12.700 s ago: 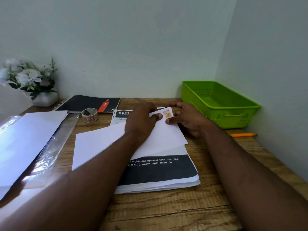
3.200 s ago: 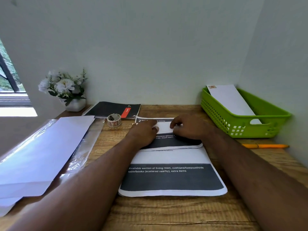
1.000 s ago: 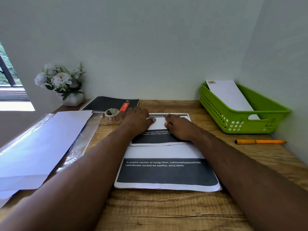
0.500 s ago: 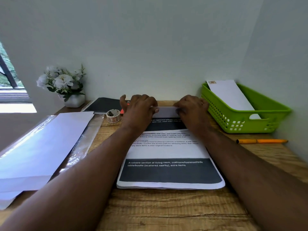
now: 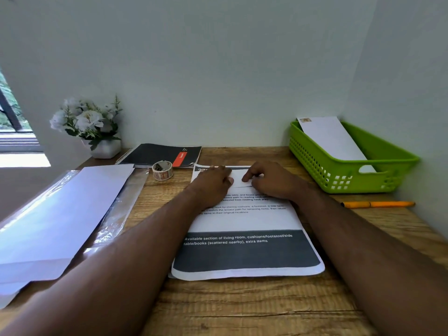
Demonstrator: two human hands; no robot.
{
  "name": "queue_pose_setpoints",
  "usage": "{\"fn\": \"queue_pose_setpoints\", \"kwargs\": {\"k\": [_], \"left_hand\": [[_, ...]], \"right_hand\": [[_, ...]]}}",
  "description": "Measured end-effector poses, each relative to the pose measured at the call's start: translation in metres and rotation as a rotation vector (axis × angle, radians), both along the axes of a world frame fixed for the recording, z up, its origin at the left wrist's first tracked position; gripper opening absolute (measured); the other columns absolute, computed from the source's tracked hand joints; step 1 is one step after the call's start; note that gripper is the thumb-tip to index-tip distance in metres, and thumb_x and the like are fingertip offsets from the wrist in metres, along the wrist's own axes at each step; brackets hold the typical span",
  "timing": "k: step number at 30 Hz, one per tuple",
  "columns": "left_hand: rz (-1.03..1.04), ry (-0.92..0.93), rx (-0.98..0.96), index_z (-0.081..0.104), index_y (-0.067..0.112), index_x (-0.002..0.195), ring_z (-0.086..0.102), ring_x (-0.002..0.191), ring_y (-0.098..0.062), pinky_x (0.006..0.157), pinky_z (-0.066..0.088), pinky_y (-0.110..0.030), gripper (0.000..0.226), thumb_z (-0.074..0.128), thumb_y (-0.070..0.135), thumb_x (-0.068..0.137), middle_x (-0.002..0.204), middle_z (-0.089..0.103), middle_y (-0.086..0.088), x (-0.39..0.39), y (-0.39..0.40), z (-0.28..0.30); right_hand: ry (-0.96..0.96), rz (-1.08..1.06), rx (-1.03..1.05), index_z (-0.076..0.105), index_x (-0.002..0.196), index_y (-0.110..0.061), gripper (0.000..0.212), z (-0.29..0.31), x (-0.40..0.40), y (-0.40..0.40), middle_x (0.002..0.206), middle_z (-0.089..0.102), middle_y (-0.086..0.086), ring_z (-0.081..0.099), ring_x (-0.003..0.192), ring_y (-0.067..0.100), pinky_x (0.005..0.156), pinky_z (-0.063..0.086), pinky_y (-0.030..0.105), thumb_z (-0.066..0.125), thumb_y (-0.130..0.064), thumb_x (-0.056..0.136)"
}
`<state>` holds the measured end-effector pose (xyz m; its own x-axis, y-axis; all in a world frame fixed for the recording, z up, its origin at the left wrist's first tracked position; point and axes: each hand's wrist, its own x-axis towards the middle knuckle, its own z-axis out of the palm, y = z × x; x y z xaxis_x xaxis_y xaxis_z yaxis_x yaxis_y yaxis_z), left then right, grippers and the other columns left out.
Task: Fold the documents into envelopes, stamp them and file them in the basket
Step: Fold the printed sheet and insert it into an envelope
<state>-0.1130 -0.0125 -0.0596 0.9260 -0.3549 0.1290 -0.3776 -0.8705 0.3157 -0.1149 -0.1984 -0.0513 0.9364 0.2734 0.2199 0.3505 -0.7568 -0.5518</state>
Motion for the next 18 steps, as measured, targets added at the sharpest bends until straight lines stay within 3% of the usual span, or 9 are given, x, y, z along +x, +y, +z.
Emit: {"fn": "queue_pose_setpoints", "kwargs": {"k": [4, 8, 10, 18], "left_hand": [[0.031, 0.02, 0.052, 0.049, 0.012, 0.132, 0.041, 0.132, -0.031, 0.108, 0.035, -0.042, 0.038, 0.035, 0.025, 0.099, 0.138, 0.051, -0.011, 0.005, -0.002, -0.002], [0.023, 0.021, 0.105, 0.042, 0.016, 0.142, 0.027, 0.142, -0.03, 0.117, 0.019, -0.049, 0.046, 0.029, 0.019, 0.098, 0.148, 0.042, -0.006, 0.003, -0.006, -0.002], [0.029, 0.033, 0.082, 0.036, 0.017, 0.147, 0.028, 0.142, -0.029, 0.116, 0.02, -0.049, 0.049, 0.029, 0.019, 0.099, 0.151, 0.038, -0.008, 0.002, -0.008, -0.002], [0.046, 0.055, 0.116, 0.026, 0.022, 0.15, 0.022, 0.145, -0.026, 0.116, 0.015, -0.054, 0.052, 0.025, 0.026, 0.098, 0.157, 0.029, 0.0, 0.004, -0.011, -0.006]], "right_hand": [[-0.071, -0.051, 0.017, 0.073, 0.092, -0.029, 0.02, -0.008, 0.008, 0.003, 0.098, 0.066, -0.013, 0.061, 0.095, 0.011, 0.092, 0.048, 0.04, 0.058, -0.017, 0.086], [-0.096, -0.09, -0.276, 0.057, 0.128, -0.033, 0.037, -0.011, 0.009, 0.011, 0.128, 0.055, -0.005, 0.047, 0.122, 0.02, 0.104, 0.035, 0.046, 0.046, -0.023, 0.094], [-0.063, -0.103, -0.404, 0.046, 0.138, -0.034, 0.046, -0.009, 0.008, 0.017, 0.134, 0.046, 0.0, 0.039, 0.127, 0.026, 0.104, 0.028, 0.048, 0.041, -0.022, 0.094], [-0.075, -0.147, -0.511, 0.046, 0.135, -0.035, 0.044, -0.005, 0.001, 0.031, 0.132, 0.043, 0.004, 0.039, 0.121, 0.033, 0.1, 0.028, 0.05, 0.035, -0.025, 0.094]]}}
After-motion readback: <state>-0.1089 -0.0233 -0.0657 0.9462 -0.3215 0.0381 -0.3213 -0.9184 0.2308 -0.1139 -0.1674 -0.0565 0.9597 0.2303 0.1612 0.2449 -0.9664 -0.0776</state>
